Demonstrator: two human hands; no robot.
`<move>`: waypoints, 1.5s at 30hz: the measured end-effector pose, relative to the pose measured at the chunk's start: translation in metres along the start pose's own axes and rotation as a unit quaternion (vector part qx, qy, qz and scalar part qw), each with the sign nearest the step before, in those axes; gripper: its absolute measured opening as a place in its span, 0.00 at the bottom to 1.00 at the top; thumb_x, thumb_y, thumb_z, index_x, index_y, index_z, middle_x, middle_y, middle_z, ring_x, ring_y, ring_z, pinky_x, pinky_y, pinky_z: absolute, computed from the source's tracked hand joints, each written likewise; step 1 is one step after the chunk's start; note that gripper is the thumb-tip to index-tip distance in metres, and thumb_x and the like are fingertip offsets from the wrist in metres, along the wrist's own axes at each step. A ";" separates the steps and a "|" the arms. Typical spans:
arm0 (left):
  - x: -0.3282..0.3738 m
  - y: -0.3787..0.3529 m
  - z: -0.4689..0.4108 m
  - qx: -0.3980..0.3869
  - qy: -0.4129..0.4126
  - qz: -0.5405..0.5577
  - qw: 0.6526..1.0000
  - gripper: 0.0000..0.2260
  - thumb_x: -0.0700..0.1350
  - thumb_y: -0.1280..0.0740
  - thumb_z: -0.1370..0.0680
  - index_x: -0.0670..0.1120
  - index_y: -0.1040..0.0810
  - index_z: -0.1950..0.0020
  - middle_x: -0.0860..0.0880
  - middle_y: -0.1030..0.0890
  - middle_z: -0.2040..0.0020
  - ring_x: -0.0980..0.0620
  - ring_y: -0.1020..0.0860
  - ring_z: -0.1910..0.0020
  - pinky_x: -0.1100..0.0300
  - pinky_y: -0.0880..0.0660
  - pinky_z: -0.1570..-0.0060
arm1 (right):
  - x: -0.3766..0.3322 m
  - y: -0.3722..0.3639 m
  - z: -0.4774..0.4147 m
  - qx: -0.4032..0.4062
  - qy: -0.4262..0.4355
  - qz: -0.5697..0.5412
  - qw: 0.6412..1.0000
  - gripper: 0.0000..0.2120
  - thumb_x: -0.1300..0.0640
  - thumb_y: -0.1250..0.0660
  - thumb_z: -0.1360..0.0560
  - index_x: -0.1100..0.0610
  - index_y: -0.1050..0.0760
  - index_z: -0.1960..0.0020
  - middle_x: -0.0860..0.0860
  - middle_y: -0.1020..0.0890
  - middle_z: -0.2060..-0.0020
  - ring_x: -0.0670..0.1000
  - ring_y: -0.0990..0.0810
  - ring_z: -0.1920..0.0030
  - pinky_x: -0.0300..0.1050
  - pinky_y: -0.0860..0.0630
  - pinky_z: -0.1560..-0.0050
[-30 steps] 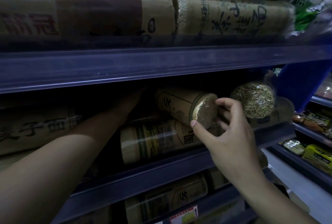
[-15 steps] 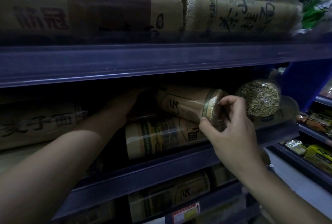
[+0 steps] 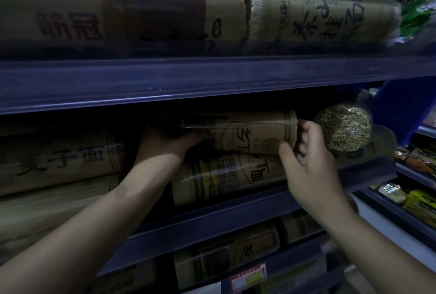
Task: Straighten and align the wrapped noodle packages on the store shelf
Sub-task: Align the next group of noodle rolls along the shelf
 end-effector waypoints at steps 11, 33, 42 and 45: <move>0.002 0.018 0.045 0.031 -0.075 -0.030 0.996 0.23 0.46 0.21 0.32 0.45 0.23 0.40 0.46 0.14 0.48 0.51 0.15 0.51 0.55 0.20 0.48 | 0.019 0.003 -0.032 -0.003 -0.018 0.063 0.998 0.14 0.61 0.39 0.21 0.50 0.30 0.36 0.42 0.20 0.51 0.38 0.21 0.52 0.35 0.27 0.55; -0.013 0.005 0.047 0.095 -0.111 -0.201 0.969 0.34 0.40 0.24 0.29 0.44 0.33 0.25 0.41 0.31 0.32 0.44 0.29 0.34 0.56 0.34 0.33 | 0.024 -0.015 -0.052 0.032 0.036 0.163 0.985 0.21 0.67 0.39 0.22 0.60 0.29 0.29 0.64 0.19 0.45 0.63 0.20 0.46 0.30 0.38 0.54; -0.023 0.004 0.042 0.045 -0.095 -0.194 0.975 0.37 0.40 0.24 0.29 0.44 0.36 0.23 0.39 0.32 0.29 0.39 0.30 0.31 0.44 0.33 0.31 | 0.016 -0.020 -0.045 0.035 0.013 0.164 0.986 0.22 0.62 0.43 0.20 0.57 0.31 0.27 0.58 0.20 0.42 0.54 0.23 0.44 0.36 0.35 0.49; -0.021 0.007 0.041 0.018 -0.068 -0.131 0.989 0.37 0.46 0.23 0.30 0.50 0.34 0.25 0.42 0.27 0.31 0.43 0.26 0.33 0.45 0.30 0.33 | 0.007 -0.020 -0.038 0.009 -0.013 0.181 0.983 0.23 0.58 0.41 0.18 0.56 0.36 0.24 0.60 0.25 0.33 0.60 0.25 0.37 0.40 0.31 0.45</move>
Point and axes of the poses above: each hand's wrist, its own z-axis away from the middle knuckle, its own y-axis out of the back of the hand, x = y × z, the point moved 3 cm from there along -z, towards the middle knuckle
